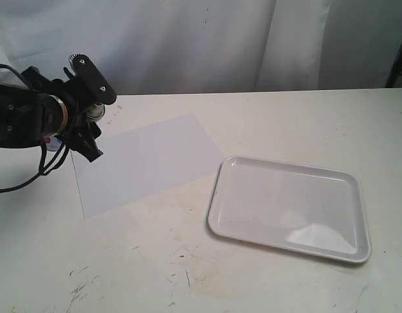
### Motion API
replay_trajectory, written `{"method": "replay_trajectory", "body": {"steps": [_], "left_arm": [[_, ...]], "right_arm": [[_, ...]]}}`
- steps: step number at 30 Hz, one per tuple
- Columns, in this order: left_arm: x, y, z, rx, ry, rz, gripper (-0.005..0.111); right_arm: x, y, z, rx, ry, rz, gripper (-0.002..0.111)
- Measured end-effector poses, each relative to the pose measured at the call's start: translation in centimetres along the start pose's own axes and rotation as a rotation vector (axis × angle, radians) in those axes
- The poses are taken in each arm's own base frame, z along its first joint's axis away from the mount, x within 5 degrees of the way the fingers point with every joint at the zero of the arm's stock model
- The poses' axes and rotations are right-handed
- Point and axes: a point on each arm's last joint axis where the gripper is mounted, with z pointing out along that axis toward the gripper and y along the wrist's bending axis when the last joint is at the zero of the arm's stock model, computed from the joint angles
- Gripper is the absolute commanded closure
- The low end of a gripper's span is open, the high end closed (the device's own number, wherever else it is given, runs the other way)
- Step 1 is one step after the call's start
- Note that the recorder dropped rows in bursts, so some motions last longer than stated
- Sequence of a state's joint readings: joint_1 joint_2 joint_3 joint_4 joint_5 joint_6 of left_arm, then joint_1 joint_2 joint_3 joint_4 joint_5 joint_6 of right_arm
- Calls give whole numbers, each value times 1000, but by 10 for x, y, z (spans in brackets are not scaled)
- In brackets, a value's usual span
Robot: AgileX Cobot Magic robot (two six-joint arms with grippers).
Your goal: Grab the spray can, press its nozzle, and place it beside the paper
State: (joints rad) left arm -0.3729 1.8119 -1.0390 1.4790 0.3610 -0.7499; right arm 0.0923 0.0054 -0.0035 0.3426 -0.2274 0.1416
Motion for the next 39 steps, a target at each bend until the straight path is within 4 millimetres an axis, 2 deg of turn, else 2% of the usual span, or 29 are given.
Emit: {"method": "replay_trajectory", "body": {"steps": [4, 8, 12, 16, 20, 24, 29, 34, 39], "left_arm": [[1, -2, 3, 8, 12, -13, 107], [3, -4, 5, 11, 22, -29, 107], [4, -7, 8, 17, 29, -55, 107], [6, -10, 11, 28, 42, -65, 107], [6, -10, 11, 26, 50, -77, 107], [8, -10, 11, 33, 75, -86, 107], [8, -12, 10, 36, 91, -47, 107], [8, -13, 10, 39, 92, -43, 107], [8, -14, 10, 46, 84, -45, 107]], "right_arm": [[-7, 2, 0, -10, -61, 4, 108], [-14, 12, 4, -14, 65, 9, 108], [-28, 26, 17, -2, 213, -12, 108], [-38, 39, 40, 16, 402, -78, 108], [-40, 51, 78, 9, 620, -127, 108], [-26, 60, 119, -61, 832, -169, 108], [11, 61, 173, -131, 1069, -100, 108], [39, 53, 210, -106, 1149, -25, 108], [58, 41, 237, 1, 1084, 94, 108]]}}
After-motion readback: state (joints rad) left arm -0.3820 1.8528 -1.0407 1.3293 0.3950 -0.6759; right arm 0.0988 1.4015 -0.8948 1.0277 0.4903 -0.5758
